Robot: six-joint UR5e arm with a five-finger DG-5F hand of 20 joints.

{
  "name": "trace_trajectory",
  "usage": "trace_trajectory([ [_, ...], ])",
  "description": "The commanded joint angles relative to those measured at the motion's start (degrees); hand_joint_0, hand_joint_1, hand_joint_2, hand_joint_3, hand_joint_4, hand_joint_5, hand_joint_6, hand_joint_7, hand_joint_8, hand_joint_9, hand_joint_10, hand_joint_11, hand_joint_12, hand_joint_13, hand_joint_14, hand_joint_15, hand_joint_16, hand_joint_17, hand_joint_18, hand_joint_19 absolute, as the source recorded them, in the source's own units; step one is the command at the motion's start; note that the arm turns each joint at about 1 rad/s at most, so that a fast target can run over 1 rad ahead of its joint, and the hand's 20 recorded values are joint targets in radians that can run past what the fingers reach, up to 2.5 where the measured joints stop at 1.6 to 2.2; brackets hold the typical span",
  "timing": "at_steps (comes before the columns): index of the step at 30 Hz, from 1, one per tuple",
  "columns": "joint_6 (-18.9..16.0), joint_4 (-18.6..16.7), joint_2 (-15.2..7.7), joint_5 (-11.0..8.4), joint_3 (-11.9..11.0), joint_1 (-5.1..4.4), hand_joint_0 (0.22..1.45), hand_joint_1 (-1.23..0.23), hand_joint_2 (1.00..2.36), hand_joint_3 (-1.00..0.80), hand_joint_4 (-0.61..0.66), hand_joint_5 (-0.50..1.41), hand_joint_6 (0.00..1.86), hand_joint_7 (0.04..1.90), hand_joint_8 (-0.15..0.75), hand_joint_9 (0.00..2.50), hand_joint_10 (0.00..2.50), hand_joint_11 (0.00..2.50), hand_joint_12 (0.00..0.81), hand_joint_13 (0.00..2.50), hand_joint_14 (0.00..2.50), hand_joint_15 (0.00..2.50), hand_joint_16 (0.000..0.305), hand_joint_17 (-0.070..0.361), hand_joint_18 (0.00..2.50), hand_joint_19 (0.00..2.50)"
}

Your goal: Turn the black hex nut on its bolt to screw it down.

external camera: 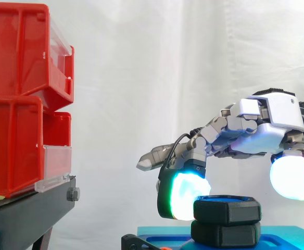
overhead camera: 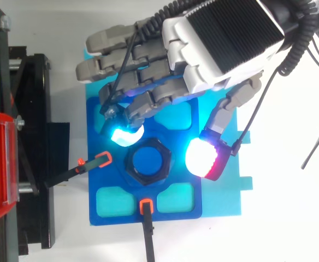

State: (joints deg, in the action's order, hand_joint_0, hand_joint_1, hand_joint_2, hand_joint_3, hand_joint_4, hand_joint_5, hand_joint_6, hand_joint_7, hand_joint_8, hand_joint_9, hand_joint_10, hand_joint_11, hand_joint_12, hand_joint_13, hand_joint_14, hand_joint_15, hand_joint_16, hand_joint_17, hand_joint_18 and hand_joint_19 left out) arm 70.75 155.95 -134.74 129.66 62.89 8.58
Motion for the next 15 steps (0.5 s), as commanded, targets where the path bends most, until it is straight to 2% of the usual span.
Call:
trace_trajectory([
  [1, -0.1, -0.2, 0.0, 0.24, 0.0, 0.21, 0.43, -0.45, 1.00, -0.50, 0.30, -0.20, 0.83, 0.64, 0.332, 0.46, 0.01, 0.49, 0.373, 0.27, 0.00, 0.07, 0.047, 0.106, 0.02, 0.11],
  [6, -0.4, -0.4, 0.1, 0.33, 0.0, -0.23, 0.43, -0.45, 1.00, -0.50, 0.29, -0.20, 0.81, 0.65, 0.331, 0.47, 0.01, 0.48, 0.373, 0.27, 0.00, 0.07, 0.047, 0.106, 0.02, 0.12],
  [15, -2.3, -1.7, 0.0, 0.06, -2.6, -1.37, 0.43, -0.45, 1.00, -0.50, 0.30, -0.19, 0.78, 0.68, 0.334, 0.47, 0.01, 0.49, 0.372, 0.27, 0.00, 0.07, 0.046, 0.105, 0.01, 0.11],
])
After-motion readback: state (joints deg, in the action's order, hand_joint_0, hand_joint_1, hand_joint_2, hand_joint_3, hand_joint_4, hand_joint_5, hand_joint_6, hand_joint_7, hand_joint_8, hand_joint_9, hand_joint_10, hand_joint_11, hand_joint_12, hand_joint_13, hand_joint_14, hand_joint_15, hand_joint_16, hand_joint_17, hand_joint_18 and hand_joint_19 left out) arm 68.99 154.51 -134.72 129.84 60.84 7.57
